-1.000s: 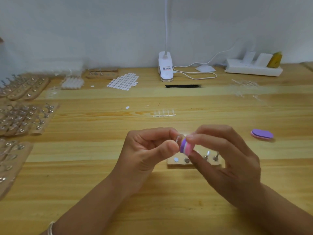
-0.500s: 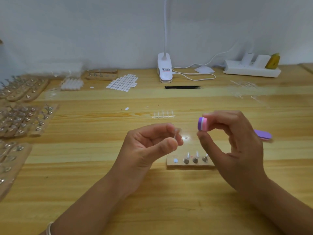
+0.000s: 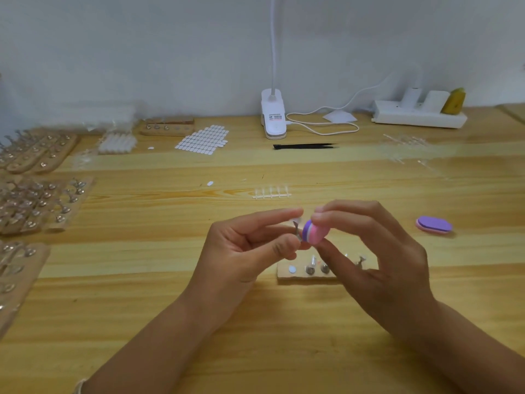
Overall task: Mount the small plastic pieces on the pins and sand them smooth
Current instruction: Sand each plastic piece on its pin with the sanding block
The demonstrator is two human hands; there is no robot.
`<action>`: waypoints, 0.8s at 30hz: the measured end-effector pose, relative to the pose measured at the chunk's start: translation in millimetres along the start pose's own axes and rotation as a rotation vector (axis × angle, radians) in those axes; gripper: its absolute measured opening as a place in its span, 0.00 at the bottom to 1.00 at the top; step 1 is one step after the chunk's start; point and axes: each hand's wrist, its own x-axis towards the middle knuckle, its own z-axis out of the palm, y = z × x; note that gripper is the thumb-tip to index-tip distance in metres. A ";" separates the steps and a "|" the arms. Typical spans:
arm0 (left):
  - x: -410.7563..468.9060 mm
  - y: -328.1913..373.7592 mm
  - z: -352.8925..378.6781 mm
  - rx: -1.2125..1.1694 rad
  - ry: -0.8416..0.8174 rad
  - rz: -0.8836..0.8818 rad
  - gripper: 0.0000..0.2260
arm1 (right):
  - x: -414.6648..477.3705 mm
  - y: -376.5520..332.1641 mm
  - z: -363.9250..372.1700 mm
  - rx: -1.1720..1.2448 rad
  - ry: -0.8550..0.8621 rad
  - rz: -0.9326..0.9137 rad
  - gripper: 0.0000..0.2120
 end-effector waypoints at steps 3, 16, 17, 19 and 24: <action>-1.5 2.4 1.5 0.028 -0.030 0.020 0.15 | 1.8 -1.3 0.4 -0.024 0.000 -0.066 0.13; -0.5 2.8 1.6 0.048 -0.023 -0.015 0.16 | -1.1 7.1 -5.3 -0.104 0.027 0.061 0.11; -0.6 2.7 1.2 0.048 -0.028 -0.027 0.16 | -0.8 5.8 -4.4 -0.072 0.014 0.068 0.10; -1.4 2.8 0.4 0.050 -0.049 -0.043 0.14 | 0.1 1.7 -4.0 0.043 -0.026 0.129 0.12; -3.8 2.8 0.0 0.106 -0.118 -0.050 0.12 | -2.5 -2.9 -11.3 0.208 -0.190 0.259 0.10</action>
